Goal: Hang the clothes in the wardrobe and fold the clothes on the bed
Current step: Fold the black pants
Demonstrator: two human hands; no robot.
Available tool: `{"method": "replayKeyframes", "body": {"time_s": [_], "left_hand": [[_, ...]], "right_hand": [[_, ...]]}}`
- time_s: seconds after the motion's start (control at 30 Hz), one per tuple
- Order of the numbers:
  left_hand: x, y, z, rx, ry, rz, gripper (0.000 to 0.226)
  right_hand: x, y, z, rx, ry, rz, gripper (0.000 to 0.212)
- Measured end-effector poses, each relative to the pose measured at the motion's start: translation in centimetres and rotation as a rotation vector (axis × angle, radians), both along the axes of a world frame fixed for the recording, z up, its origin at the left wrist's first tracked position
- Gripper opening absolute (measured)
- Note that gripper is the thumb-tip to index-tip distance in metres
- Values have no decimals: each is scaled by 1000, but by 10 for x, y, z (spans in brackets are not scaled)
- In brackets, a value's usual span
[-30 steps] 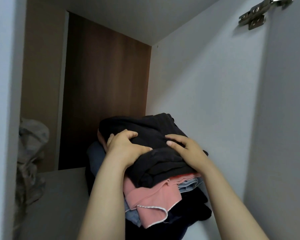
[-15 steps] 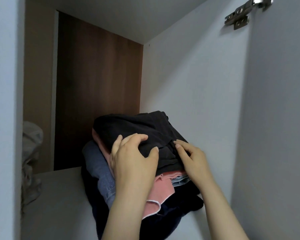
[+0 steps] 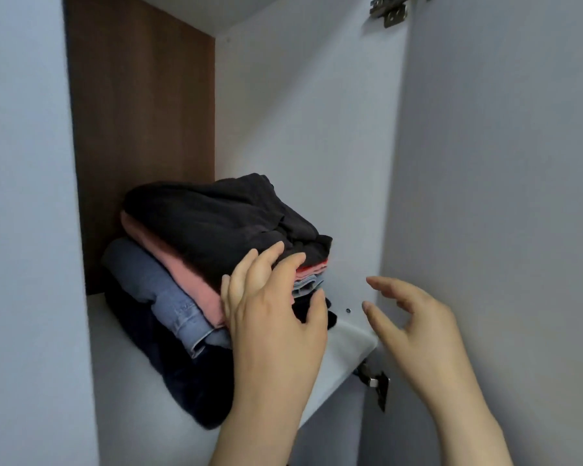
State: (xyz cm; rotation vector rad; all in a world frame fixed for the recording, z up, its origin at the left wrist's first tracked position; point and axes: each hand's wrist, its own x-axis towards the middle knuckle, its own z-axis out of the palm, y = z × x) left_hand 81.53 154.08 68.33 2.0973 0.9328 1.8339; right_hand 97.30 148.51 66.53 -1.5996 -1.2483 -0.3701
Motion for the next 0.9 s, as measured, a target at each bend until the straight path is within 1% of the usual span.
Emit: {"method": "replayKeyframes", "body": {"time_s": [0.17,0.33,0.47,0.57,0.77,0.9], "left_hand": [[-11,-29,-17,-43,116,-234,42],[-42,-57,-56,-91,228,-451,41],[-62,-76,-82,-136,360,-572,43],[-66,-91,-86,-160,398,-642,41],[-60,-132,-86,-125,427,-749,40],[-52,-159,-80,-101,404,-813,38]], "right_hand": [[-28,-61,-30,-75,30,-189,32],[-75,-115,-70,-100,97,-366,31],[-112,-148,-98,-174,176,-437,31],[-127,-173,-103,-231,205,-475,32],[-135,-222,-95,-183,213,-547,32],[-137,-269,-91,-86,228,-616,29]]}}
